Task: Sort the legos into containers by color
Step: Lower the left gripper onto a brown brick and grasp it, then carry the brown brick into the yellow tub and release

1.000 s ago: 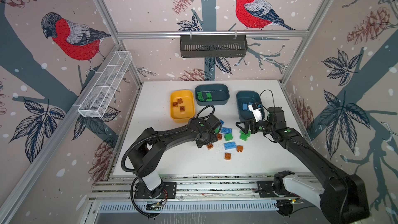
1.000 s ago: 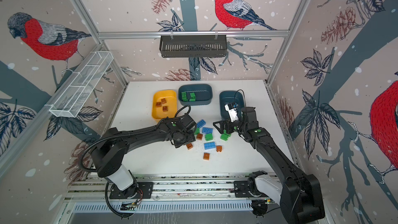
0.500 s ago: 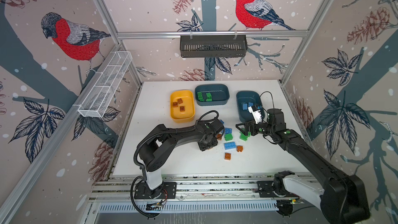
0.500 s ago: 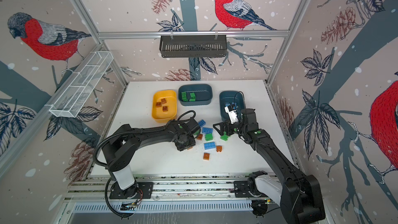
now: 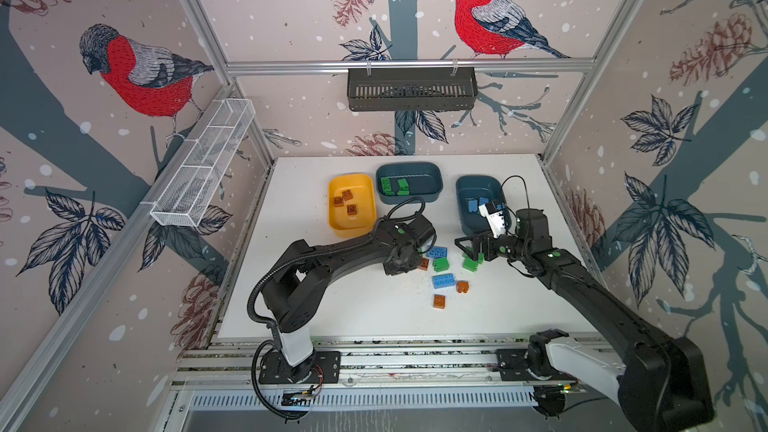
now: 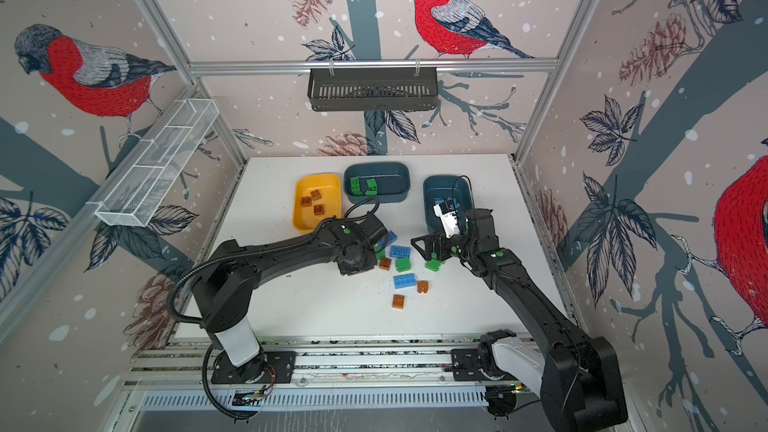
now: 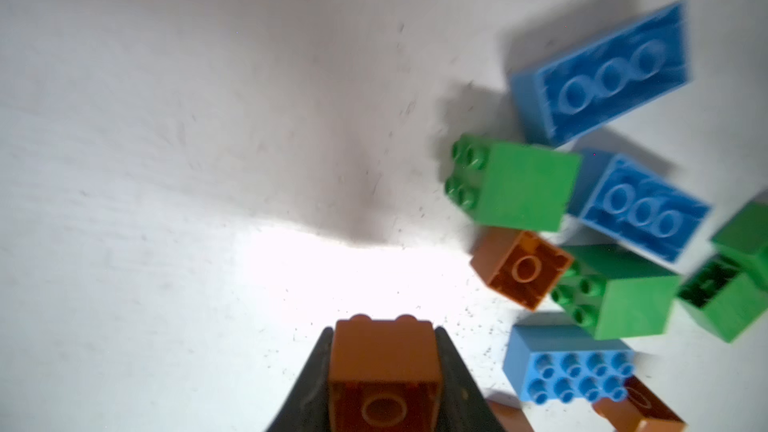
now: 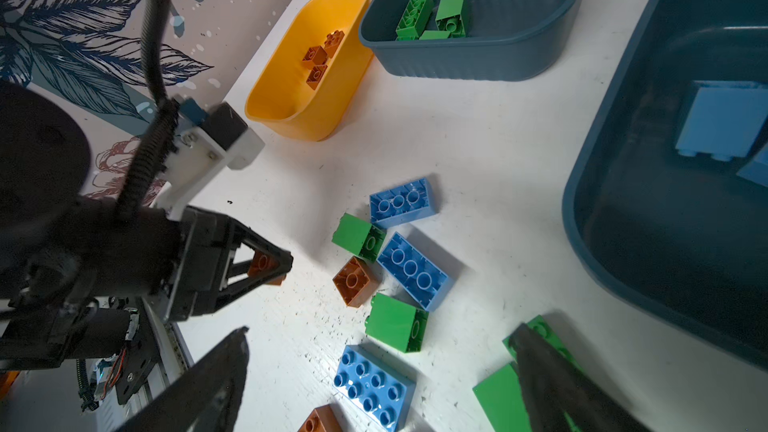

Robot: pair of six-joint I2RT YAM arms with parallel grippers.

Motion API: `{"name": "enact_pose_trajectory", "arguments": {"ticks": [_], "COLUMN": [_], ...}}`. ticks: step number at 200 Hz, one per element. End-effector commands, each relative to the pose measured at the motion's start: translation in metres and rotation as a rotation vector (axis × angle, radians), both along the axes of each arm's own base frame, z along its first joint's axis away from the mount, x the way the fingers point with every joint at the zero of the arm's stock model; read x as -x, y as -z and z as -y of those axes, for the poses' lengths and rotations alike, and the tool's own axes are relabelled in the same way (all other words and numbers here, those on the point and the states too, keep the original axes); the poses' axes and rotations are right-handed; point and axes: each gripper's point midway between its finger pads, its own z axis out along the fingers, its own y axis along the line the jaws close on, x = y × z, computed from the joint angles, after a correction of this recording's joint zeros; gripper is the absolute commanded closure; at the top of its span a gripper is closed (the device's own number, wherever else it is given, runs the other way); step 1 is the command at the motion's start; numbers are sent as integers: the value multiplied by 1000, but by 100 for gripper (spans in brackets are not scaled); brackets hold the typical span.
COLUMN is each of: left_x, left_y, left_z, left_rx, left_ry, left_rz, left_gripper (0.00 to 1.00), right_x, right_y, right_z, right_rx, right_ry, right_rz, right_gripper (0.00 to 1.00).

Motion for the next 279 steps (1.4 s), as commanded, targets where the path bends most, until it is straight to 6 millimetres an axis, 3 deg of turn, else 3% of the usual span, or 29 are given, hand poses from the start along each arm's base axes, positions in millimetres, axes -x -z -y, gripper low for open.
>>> {"name": "enact_pose_trajectory", "arguments": {"ticks": [1, 31, 60, 84, 117, 161, 187, 233, 264, 279], "left_x": [-28, -77, -121, -148, -173, -194, -198, -196, -183, -173], "left_y": [-30, -64, -82, -80, -51, -14, -6, -35, -65, -77], "left_z": [-35, -68, -119, -155, -186, -199, -199, -197, -188, -181], "left_rx": [-139, -164, -248, -308, -355, -360, -341, -326, -249, -195], "left_ry": [88, 150, 128, 103, 97, 107, 112, 129, 155, 186], "left_rz": [91, 182, 233, 245, 211, 161, 147, 196, 252, 277], "left_gripper": [80, 80, 80, 79, 79, 73, 54, 19, 9, 6], "right_x": [-5, -6, -7, -9, -12, -13, -11, -5, 1, 0], "right_y": [-16, -30, -36, -37, -37, -32, -26, -17, -15, -3], "right_z": [-7, -18, -30, -39, -48, -56, -62, -70, -76, -81], "right_rx": [-48, -102, -112, -109, -97, -61, -28, 3, 19, 60], "right_ry": [-20, -46, -73, -89, -100, -113, -124, -145, -167, -182], "right_rz": [37, 54, 59, 59, 58, 51, 39, 21, 25, 7], "right_gripper": [1, 1, 1, 1, 0, 1, 1, 1, 1, 1]}}
